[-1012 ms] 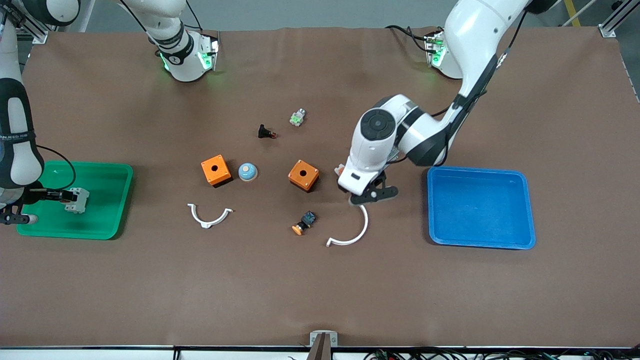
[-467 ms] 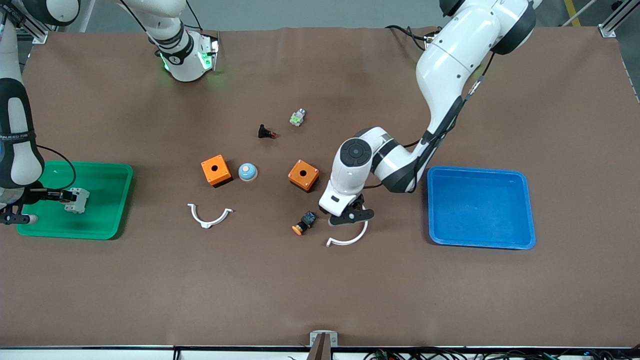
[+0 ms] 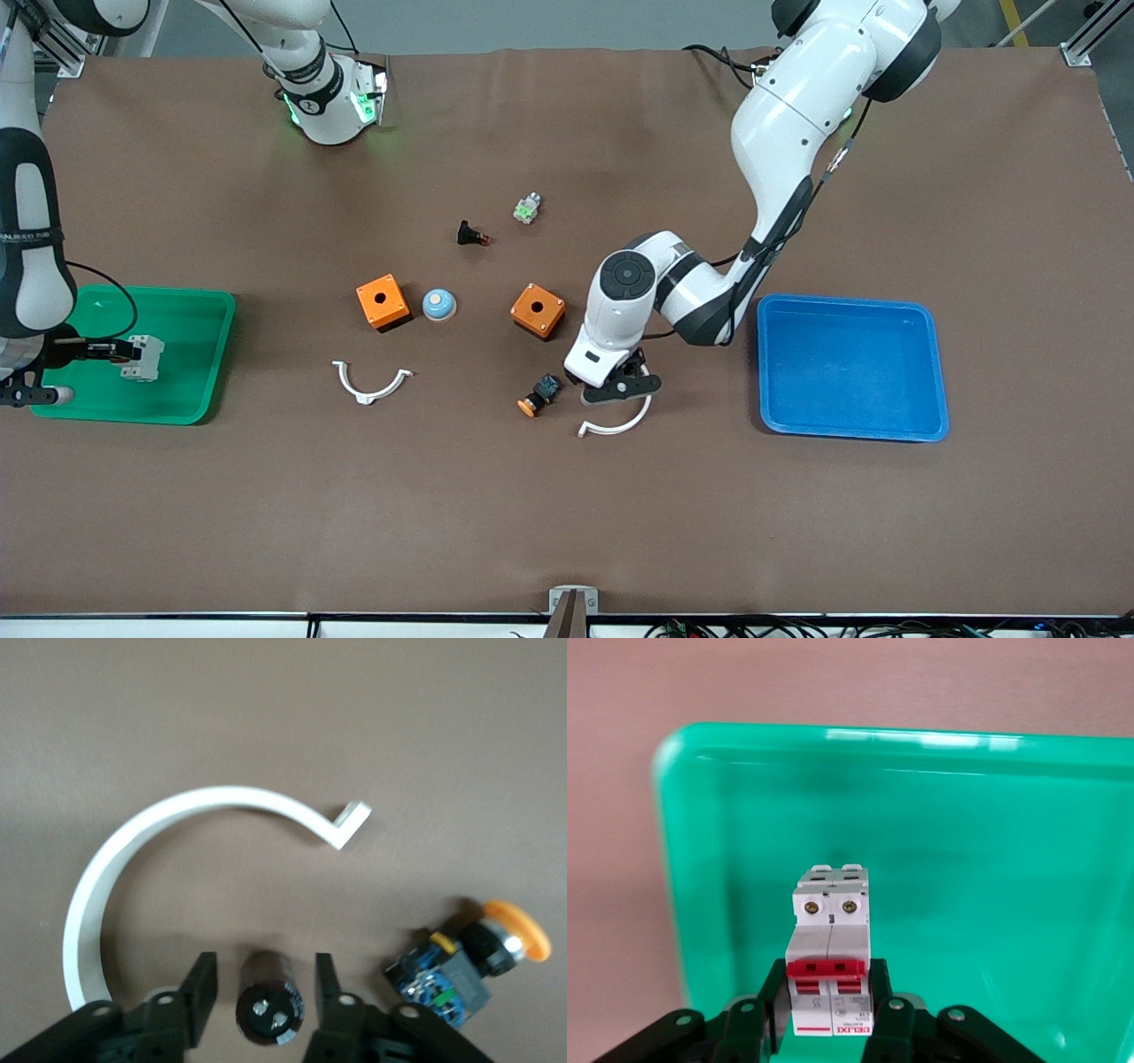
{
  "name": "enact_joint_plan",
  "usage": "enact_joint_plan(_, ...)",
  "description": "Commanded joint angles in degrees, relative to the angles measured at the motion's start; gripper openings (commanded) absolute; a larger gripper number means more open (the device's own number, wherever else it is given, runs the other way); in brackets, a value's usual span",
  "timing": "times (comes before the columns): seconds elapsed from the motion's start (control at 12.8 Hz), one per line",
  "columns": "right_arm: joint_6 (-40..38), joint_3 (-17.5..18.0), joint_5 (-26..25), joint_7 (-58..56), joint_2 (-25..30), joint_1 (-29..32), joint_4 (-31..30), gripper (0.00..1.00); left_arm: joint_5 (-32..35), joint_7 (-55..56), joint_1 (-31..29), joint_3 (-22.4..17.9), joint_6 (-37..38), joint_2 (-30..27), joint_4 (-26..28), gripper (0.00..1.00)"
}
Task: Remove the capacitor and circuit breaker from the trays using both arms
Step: 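Lower the capacitor onto the table and open the left gripper, then retract the left gripper while the right gripper carries the breaker beside the orange cube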
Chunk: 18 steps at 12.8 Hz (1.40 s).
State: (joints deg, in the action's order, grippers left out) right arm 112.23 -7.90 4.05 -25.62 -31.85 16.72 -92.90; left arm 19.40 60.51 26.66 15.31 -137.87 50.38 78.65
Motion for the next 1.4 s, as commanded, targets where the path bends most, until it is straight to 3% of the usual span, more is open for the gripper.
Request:
enact_joint_plan(0.0, -6.82, -0.01, 0.34, 4.33, 5.38, -3.17, -0.53, 0.21, 1.70, -1.18, -2.12, -0.11, 4.87, -4.40, -0.43, 1.00)
enact_joint_plan(0.16, -8.78, 0.08, 0.52, 8.98, 7.58, -6.51, -1.23, 0.21, 1.09, -5.20, -4.76, 0.68, 6.99, -8.52, 0.00, 1.00)
enact_joint_plan(0.47, -10.63, 0.17, 0.95, 23.55, 8.65, -16.52, -1.76, 0.21, 0.65, -21.80, -9.59, 0.95, 19.71, -15.47, 0.01, 1.00)
enact_joint_plan(0.62, -10.28, 0.25, 1.92, 31.83, 8.39, -21.62, -1.76, 0.21, -3.29, -27.88, -12.84, 0.95, 23.42, -18.55, 0.09, 1.00)
enact_joint_plan(0.86, -9.14, 0.25, 9.20, 40.01, 7.77, -27.69, -1.76, 0.21, -7.87, -36.06, -18.82, 0.95, 29.48, -23.12, 0.10, 1.00)
enact_joint_plan(1.32, -0.80, 0.25, 14.58, 47.15, 3.12, -37.71, -1.85, 0.21, -8.85, -39.49, -27.17, 1.03, 41.07, -33.75, 0.01, 1.00)
